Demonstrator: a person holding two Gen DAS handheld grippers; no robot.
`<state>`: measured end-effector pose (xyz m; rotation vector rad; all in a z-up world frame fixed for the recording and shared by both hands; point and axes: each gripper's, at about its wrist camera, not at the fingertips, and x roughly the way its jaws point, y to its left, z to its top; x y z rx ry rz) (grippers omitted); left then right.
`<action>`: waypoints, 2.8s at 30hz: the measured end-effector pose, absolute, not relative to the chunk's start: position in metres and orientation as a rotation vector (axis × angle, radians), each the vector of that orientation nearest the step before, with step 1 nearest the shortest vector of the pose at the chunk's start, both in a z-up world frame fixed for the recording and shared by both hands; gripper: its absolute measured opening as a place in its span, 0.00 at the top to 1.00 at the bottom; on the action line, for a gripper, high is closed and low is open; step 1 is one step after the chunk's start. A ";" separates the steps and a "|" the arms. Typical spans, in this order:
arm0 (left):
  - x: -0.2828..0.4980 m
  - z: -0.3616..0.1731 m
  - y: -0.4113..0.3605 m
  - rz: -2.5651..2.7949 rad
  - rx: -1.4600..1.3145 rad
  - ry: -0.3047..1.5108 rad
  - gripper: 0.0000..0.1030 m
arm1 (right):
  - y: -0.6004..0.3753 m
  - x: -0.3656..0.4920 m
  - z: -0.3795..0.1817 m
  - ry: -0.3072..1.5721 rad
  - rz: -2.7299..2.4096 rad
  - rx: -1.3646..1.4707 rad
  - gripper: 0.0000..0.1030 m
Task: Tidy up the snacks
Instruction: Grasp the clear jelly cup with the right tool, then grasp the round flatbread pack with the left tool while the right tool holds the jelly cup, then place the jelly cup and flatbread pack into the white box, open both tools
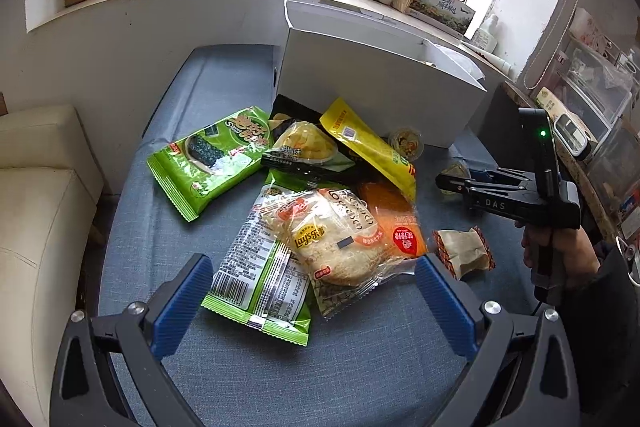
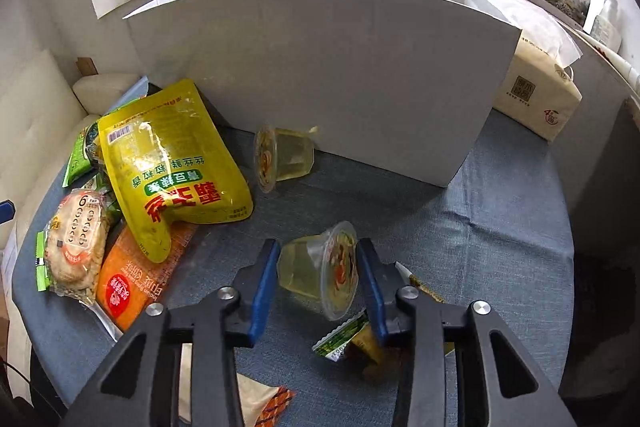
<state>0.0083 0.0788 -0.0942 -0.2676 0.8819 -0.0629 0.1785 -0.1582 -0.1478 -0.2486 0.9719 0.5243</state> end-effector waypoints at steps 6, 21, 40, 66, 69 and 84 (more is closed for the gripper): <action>0.008 -0.102 0.086 -0.041 -0.284 0.898 0.00 | -0.166 0.161 -0.142 0.944 0.576 -0.224 0.65; 0.047 -0.122 0.049 -0.079 -0.148 0.986 0.00 | -0.197 0.087 -0.085 0.799 0.675 0.013 0.66; 0.072 -0.120 0.034 0.044 -0.104 0.993 0.23 | -0.205 0.069 -0.095 0.818 0.673 0.074 0.66; 0.204 0.048 0.035 -0.078 -0.032 0.677 0.23 | -0.199 0.229 0.000 0.703 0.599 0.143 0.66; 0.229 0.044 0.029 -0.076 -0.002 0.690 0.23 | -0.192 0.255 0.000 0.720 0.595 0.149 0.65; 0.253 -0.005 0.041 -0.028 -0.015 0.802 0.00 | -0.203 0.272 -0.004 0.724 0.556 0.223 0.03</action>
